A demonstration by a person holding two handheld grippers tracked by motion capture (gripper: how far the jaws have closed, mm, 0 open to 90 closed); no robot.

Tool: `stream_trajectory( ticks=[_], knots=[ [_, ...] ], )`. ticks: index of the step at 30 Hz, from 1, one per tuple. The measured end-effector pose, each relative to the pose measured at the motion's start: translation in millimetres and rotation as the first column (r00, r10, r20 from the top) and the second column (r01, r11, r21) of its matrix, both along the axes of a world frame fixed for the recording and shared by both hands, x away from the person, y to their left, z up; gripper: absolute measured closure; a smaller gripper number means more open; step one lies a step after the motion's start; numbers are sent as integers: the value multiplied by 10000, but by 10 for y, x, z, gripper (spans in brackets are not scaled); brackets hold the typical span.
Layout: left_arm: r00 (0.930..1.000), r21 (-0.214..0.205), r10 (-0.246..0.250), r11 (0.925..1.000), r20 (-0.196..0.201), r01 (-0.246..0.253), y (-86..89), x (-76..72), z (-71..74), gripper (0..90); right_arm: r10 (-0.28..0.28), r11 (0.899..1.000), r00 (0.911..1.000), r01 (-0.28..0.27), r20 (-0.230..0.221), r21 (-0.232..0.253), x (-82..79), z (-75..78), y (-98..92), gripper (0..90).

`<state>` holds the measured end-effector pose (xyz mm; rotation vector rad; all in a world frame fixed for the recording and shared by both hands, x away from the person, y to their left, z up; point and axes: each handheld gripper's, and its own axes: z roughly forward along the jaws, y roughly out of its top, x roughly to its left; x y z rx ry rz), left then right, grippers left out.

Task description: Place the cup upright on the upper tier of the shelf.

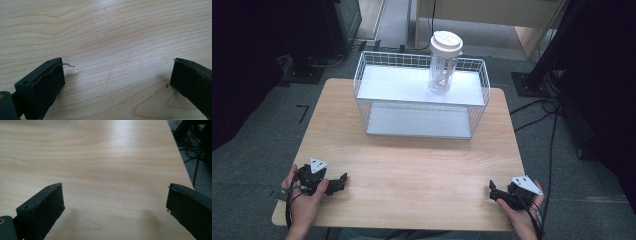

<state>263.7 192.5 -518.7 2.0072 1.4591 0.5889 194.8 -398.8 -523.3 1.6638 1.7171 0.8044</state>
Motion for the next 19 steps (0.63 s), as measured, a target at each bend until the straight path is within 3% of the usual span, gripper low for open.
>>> stream_trajectory(
  ticks=[1, 4, 9, 12, 19],
  knots=[
    [10000, -2, -1, 10000, 3, 1, 0, 0, 0, 0, -189, 9998, 9989, 188, -424, -11, 4, -12, 0, 12],
    [10000, 3, -7, 10000, 0, 7, 0, 0, 0, 0, -183, 9998, 9969, 176, -763, -96, 5, -24, -5, 11],
    [10000, 5, -8, 10000, -1, 8, 0, 0, 0, 0, 10, 10000, 9969, -15, -791, -67, 11, -25, 0, 10],
    [10000, 0, -2, 10000, 2, 2, 0, 0, 0, 0, 272, 9990, 9948, -236, -985, 373, 30, -31, -38, 8],
    [10000, 4, -7, 10000, -3, 7, 0, 0, 0, 0, 430, 9985, 9942, -396, -988, 365, 34, -32, -34, 4]
  ],
)
